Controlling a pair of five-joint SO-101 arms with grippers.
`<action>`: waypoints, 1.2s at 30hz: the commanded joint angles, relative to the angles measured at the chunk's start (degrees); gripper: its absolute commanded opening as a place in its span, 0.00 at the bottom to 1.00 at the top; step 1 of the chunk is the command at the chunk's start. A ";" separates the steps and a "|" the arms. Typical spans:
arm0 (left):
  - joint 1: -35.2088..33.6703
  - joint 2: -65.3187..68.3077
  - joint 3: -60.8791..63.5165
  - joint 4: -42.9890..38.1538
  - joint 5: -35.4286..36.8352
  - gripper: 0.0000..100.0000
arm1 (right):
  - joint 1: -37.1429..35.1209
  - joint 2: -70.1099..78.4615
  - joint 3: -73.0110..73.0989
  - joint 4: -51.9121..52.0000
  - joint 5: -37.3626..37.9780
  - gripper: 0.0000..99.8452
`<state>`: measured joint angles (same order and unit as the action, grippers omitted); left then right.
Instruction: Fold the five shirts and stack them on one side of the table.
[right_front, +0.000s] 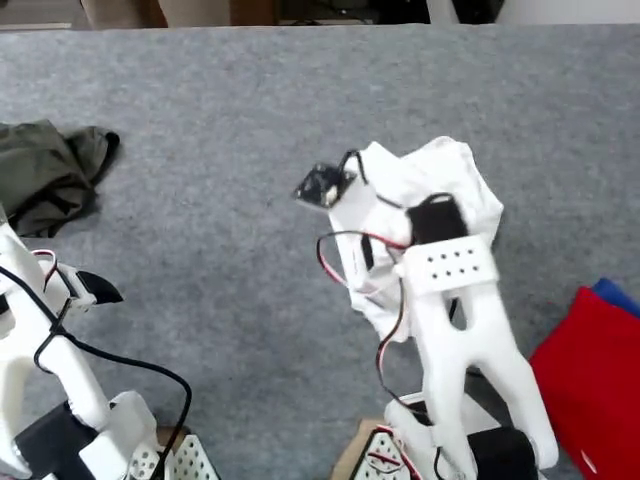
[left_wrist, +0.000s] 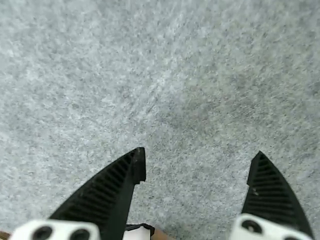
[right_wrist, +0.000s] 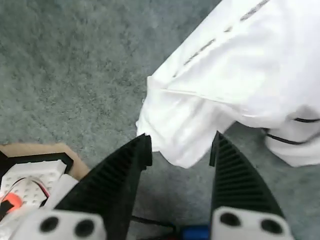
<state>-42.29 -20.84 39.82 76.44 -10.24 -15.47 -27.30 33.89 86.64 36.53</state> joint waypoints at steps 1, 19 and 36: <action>0.35 -1.80 0.09 -0.70 0.18 0.33 | -0.31 -1.98 7.87 -8.53 0.35 0.20; 0.26 -1.80 0.09 -0.53 0.26 0.33 | 0.13 24.84 3.91 -26.02 -2.46 0.01; 0.70 -1.80 0.09 -0.62 0.53 0.33 | 0.13 25.98 -69.14 12.04 -13.71 0.00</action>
<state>-42.29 -20.84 40.00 76.44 -10.24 -15.38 -1.36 -22.90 97.45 23.52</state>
